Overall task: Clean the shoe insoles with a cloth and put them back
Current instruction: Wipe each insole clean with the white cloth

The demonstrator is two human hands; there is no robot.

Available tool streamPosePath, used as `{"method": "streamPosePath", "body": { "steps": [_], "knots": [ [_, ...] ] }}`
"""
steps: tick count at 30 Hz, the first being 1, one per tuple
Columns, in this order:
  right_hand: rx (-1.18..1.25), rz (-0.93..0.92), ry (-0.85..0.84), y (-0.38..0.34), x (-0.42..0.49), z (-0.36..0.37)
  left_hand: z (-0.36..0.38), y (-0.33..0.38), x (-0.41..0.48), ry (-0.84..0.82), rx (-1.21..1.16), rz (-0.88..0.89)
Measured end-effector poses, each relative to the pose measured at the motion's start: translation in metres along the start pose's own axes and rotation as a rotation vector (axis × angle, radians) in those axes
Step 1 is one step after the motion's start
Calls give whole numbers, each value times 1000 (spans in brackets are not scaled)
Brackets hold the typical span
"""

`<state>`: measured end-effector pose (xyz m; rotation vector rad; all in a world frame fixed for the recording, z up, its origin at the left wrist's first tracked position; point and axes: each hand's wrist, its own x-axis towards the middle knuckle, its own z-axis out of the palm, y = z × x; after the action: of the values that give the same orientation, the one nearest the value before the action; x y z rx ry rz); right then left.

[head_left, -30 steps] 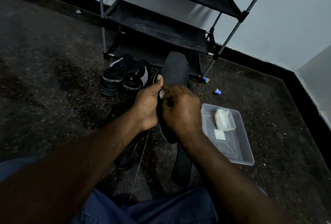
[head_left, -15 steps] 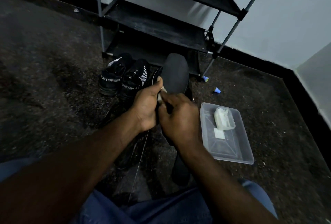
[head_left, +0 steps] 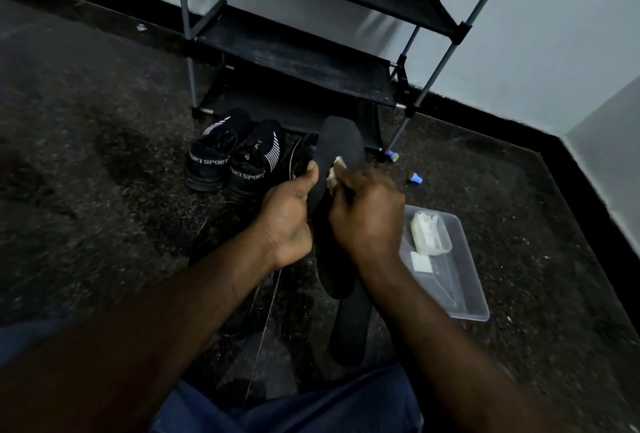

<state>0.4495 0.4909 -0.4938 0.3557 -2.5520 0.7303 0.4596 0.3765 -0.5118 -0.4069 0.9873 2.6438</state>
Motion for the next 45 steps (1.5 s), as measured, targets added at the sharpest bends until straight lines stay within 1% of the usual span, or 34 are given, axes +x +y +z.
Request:
{"method": "streamPosePath", "body": {
  "steps": [3,6,9,11,13,18,21,23,26,29,31,33,37,39,42,43,45],
  "knots": [
    [-23,-106,-64,-12,-27,5,-6,0,4,10,2,3],
    [-143,-135,-51,-10,-34,1,-6,-3,3,19,-2,-17],
    [-231,-82,6,2,-22,-5,-3,-5,2,67,11,14],
    [-236,6,30,8,-13,-9,-1,-8,4,89,7,25],
    [-224,35,32,12,-10,-11,1,-10,5,112,4,29],
    [-194,-142,-86,5,-41,-5,-2,-7,5,130,-13,54],
    [-206,-165,-91,5,-46,-3,-4,-5,4,121,-22,51],
    [-251,-151,-44,10,-37,-5,-3,-5,3,108,-11,42],
    [-289,-33,31,18,-14,-10,2,-8,3,117,11,49],
    [-249,39,29,22,-3,-13,1,-12,6,123,12,54],
    [-216,-4,6,19,-10,-10,-1,-11,7,106,20,37],
    [-202,-95,-11,14,-26,-3,-4,-9,8,92,20,26],
    [-213,-248,-36,14,-36,0,-12,-8,10,100,59,73],
    [-268,-220,-27,21,-25,-3,-9,-10,9,107,90,92],
    [-257,-41,6,30,-5,-8,-9,-16,12,107,86,98],
    [-237,-6,3,30,-3,-9,-9,-18,14,111,88,92],
    [-205,-23,-24,25,-10,-5,-11,-20,16,127,109,82]
  ]
}}
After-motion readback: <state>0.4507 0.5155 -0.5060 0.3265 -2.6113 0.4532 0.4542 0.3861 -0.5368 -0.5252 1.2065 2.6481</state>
